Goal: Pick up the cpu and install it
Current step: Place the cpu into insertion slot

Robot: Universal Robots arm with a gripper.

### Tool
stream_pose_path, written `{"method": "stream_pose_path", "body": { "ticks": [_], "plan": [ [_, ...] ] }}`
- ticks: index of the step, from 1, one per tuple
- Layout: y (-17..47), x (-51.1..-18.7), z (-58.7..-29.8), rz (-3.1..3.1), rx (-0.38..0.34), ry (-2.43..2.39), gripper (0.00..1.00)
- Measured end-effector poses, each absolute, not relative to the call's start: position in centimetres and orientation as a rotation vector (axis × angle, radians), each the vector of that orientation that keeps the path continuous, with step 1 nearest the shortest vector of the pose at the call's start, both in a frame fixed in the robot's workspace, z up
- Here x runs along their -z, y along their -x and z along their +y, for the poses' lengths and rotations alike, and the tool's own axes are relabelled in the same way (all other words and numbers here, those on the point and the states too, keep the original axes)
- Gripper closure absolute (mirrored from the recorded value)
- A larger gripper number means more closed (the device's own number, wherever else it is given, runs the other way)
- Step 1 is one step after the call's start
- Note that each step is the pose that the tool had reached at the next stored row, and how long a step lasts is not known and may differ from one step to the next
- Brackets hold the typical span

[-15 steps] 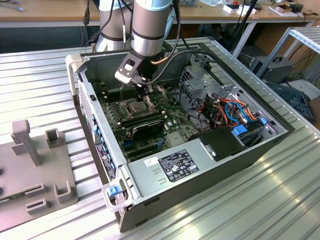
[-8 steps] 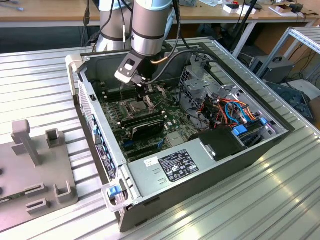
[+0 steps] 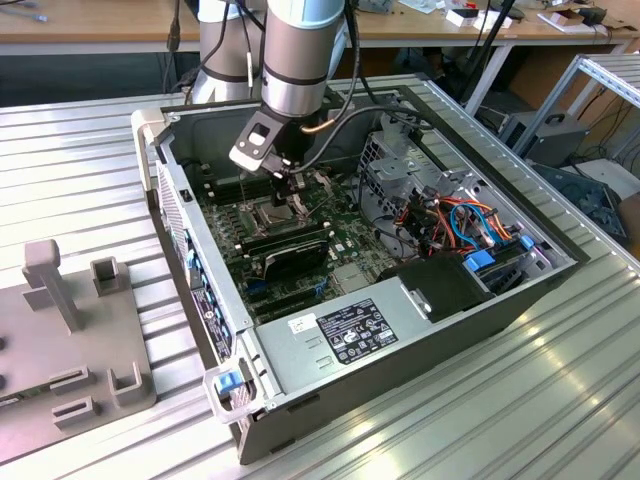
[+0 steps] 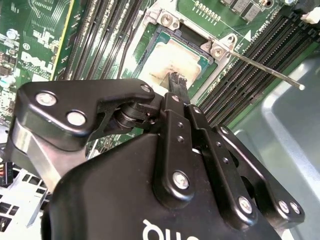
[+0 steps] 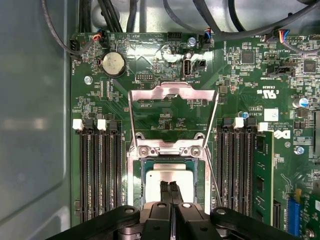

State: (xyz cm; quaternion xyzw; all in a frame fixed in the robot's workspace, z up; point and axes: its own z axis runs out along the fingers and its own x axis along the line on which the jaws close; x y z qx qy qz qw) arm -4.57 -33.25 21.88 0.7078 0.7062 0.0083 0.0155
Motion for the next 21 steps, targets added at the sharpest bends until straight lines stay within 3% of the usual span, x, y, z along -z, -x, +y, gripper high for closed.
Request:
{"method": "stream_pose_path", "body": {
  "ticks": [21],
  "plan": [
    [4.6,-20.5,-33.4,2.197,-0.021,-2.202,0.89]
  ]
}}
